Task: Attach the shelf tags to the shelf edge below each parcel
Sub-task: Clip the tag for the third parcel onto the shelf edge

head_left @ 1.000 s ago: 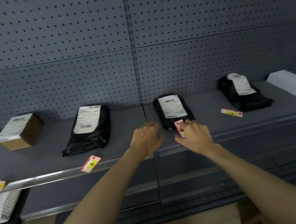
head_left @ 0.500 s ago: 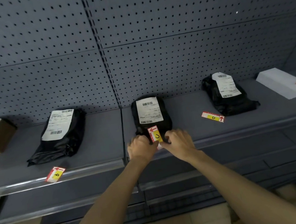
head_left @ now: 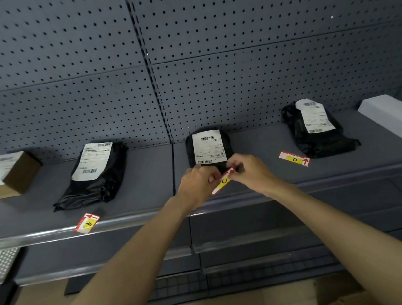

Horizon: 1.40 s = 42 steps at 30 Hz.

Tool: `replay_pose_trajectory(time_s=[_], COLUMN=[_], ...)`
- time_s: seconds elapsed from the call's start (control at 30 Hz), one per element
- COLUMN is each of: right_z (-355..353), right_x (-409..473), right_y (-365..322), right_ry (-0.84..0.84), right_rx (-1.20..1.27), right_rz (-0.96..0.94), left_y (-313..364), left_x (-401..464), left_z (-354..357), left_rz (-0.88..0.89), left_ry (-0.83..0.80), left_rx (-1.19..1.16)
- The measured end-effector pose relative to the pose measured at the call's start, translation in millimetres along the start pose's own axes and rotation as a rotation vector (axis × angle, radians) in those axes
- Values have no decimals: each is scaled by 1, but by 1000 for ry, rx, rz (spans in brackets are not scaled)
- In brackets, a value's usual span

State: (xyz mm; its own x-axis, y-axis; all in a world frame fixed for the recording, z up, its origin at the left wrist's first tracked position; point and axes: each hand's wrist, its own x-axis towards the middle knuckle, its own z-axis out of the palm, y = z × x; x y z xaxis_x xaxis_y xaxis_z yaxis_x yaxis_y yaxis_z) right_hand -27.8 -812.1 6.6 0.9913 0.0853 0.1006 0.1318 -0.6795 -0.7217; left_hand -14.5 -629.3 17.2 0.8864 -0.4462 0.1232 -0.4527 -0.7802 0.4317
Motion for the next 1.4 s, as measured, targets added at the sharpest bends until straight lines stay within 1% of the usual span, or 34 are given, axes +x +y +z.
replay_pose_trajectory(time_s=[0.17,0.23,0.33,0.43,0.57,0.8,0.9,1.07,1.17,1.4], right_z=[-2,0,2,2,3,8,10,14,16,17], right_x=[-14,-21,-28,-32,-33,-36,-37,-36,-36,-35], right_y=[0,0,4,8,11,15,13,12,10,10], right_ry=[-92,-103,-112,-106,-80,-49,-52,-50,-47,-49], right_rx=[-61,-71,-99,-138,-186,-279,-291,-309,-302,-309], right_rz=[-66,-76,-73,-93,-114,-131,-130,-148,-142,-151], left_y=[7,7,2,-7,-14,-13,-15,-13,-11,-12], left_x=[-13,-19,-30,-45,-62,-73,-73,-73,-73,-70], left_z=[4,8,15,24,37,51,54,57,58,56], left_rz=[75,63,-23,-93,-111,-37,-13,-36,-39,-38], left_ry=[-15,-20,-17,-1,-17,32,18,46,18,17], left_rx=[54,48,26,40,107,170,239,217,191,333])
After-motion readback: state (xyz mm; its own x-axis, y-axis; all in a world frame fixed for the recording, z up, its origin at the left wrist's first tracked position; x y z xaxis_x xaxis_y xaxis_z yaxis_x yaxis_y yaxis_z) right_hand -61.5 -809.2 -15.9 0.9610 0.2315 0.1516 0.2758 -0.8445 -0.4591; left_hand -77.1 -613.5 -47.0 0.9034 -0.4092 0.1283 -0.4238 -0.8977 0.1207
